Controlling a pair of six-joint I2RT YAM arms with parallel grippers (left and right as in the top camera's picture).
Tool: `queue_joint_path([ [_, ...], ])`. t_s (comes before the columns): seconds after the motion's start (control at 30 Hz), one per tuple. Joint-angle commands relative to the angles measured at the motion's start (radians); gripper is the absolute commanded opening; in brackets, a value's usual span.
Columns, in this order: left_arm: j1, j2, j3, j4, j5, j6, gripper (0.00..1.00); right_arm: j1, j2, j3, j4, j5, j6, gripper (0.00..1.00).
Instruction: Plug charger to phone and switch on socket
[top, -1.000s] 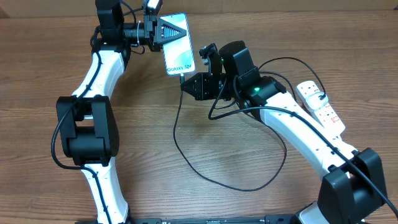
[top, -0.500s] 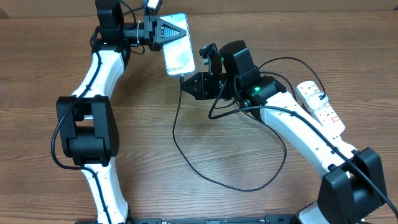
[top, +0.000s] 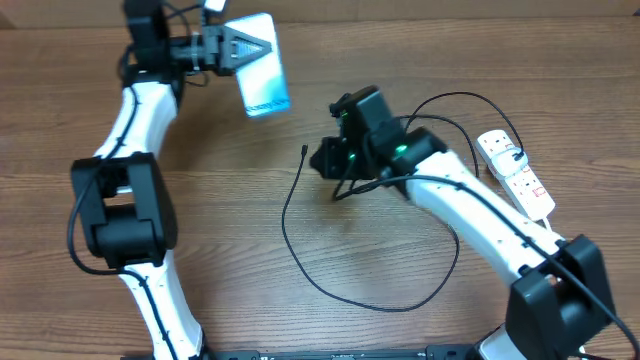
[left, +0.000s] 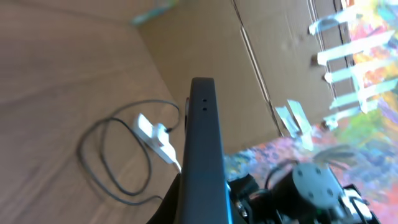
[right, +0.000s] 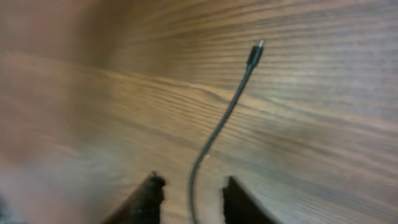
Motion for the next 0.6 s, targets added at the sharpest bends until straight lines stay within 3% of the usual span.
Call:
queue_joint_path([
  [0.0,0.075,-0.014,0.010,0.005,0.014,0.037,0.04,0.064,0.077,0.007,0.016,0.250,0.086,0.43],
  [0.17,0.129,-0.014,0.010,-0.014,0.024,0.029,0.04,0.066,0.206,0.033,0.102,0.272,0.123,0.59],
  [0.37,0.134,-0.014,0.010,-0.032,0.024,0.030,0.04,0.071,0.349,0.148,0.099,0.322,0.150,0.58],
  [0.57,0.132,-0.014,0.010,-0.032,0.024,0.030,0.04,0.078,0.363,0.180,0.121,0.346,0.161,0.53],
])
